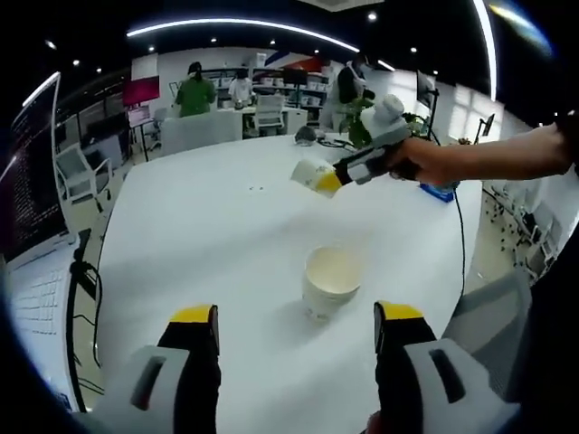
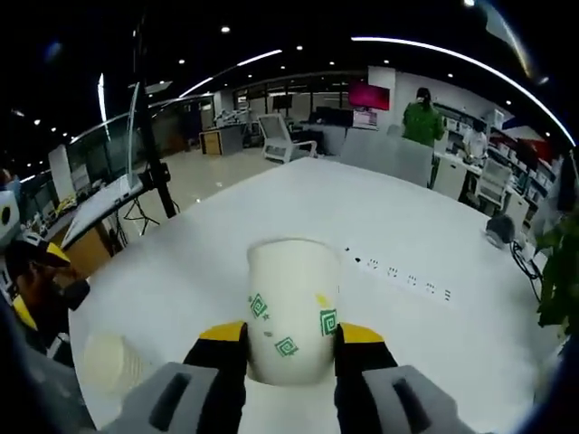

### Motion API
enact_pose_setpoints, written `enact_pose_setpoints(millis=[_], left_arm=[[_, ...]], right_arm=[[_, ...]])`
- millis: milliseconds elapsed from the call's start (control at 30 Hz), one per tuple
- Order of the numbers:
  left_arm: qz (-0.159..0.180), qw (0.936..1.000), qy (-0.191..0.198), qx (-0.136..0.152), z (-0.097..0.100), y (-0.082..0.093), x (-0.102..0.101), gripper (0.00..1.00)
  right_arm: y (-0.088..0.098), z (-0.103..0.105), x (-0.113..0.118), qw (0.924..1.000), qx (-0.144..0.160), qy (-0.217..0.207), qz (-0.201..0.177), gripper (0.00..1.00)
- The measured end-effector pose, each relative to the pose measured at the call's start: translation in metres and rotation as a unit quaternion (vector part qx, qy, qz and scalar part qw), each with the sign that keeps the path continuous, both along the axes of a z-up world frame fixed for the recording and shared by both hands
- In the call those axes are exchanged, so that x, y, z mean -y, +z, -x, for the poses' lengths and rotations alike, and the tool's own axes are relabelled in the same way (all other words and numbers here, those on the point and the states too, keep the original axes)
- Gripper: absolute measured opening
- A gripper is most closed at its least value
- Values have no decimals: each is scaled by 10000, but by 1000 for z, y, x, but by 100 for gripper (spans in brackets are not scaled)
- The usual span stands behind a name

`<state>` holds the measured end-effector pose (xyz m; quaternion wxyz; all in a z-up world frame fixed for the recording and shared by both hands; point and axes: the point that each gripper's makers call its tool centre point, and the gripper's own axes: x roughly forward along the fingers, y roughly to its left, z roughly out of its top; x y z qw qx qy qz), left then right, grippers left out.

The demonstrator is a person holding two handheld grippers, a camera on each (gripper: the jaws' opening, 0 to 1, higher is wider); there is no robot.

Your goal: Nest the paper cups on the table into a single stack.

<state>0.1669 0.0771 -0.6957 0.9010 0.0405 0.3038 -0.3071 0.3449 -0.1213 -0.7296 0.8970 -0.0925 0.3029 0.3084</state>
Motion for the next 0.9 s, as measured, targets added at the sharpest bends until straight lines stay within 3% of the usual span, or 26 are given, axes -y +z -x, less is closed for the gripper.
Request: enact_pose_setpoints(millis=[67, 167, 200, 300, 400, 500, 833, 900], left_arm=[[69, 10000, -24, 23, -2, 5, 3, 68], [220, 9997, -103, 22, -7, 15, 10, 65], [296, 9995, -133, -6, -8, 17, 12, 63], [317, 9992, -215, 84, -13, 28, 18, 64], [417, 9985, -351, 93, -17, 34, 26, 61], [587, 9975, -387, 66, -17, 43, 32, 57], [801, 9945, -656, 134, -20, 57, 51, 57], [902, 9936, -659, 141, -22, 57, 53, 53]], right_arm=[[15, 11, -6, 9998, 138, 104, -29, 36], [22, 18, -5, 9995, 230, 170, -97, 36], [38, 28, -10, 9989, 347, 211, -250, 36], [46, 34, -17, 9977, 489, 327, -339, 36], [60, 55, -28, 9961, 629, 531, -311, 36], [61, 69, -37, 9944, 741, 712, -239, 36], [72, 118, -71, 9851, 957, 1423, -93, 36], [67, 127, -74, 9803, 1049, 1663, 191, 36]])
